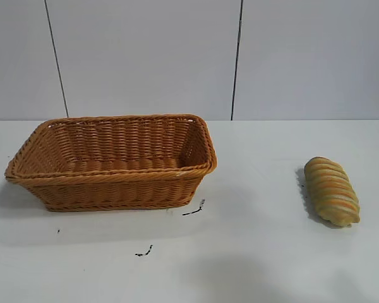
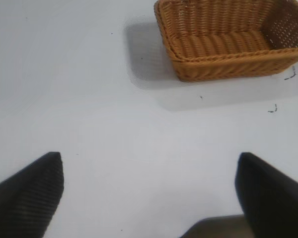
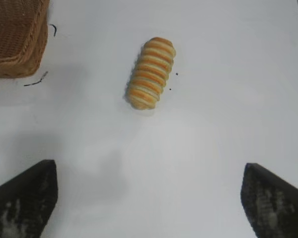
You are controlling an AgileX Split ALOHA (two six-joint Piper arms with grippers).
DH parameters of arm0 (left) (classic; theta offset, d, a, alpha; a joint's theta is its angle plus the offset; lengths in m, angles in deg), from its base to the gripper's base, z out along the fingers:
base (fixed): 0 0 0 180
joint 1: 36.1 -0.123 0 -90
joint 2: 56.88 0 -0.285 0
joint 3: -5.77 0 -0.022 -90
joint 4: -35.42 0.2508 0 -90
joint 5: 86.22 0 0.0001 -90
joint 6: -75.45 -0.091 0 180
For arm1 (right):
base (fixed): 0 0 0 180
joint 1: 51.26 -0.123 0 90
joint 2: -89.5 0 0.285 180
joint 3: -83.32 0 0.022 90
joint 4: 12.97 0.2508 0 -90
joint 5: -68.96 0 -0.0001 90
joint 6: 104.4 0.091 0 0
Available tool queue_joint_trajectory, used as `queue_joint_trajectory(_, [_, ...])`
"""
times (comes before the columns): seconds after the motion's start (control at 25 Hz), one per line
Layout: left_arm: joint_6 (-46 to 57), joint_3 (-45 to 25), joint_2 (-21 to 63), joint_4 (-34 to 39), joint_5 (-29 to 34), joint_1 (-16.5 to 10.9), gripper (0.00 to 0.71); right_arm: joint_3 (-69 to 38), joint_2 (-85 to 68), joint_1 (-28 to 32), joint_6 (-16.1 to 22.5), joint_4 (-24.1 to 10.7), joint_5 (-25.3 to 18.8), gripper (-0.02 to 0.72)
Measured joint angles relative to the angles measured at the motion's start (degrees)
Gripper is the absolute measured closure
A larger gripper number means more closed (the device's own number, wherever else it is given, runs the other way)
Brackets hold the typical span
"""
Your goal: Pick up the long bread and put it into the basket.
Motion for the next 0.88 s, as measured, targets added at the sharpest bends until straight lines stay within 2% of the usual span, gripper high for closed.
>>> queue_joint_trajectory(0.52, [0.0,0.0,0.0,0.0,0.0,0.0,0.018,18.53,34.69,-0.79,0.0,-0.21,2.69,0.014])
queue_joint_trajectory(0.68, [0.0,0.0,0.0,0.0,0.0,0.0,0.018,20.25,41.35,-2.16,0.12,-0.1,6.49,0.014])
queue_joint_trajectory(0.88, [0.0,0.0,0.0,0.0,0.0,0.0,0.018,20.51,47.89,-2.17,2.83,-0.57,9.91,0.014])
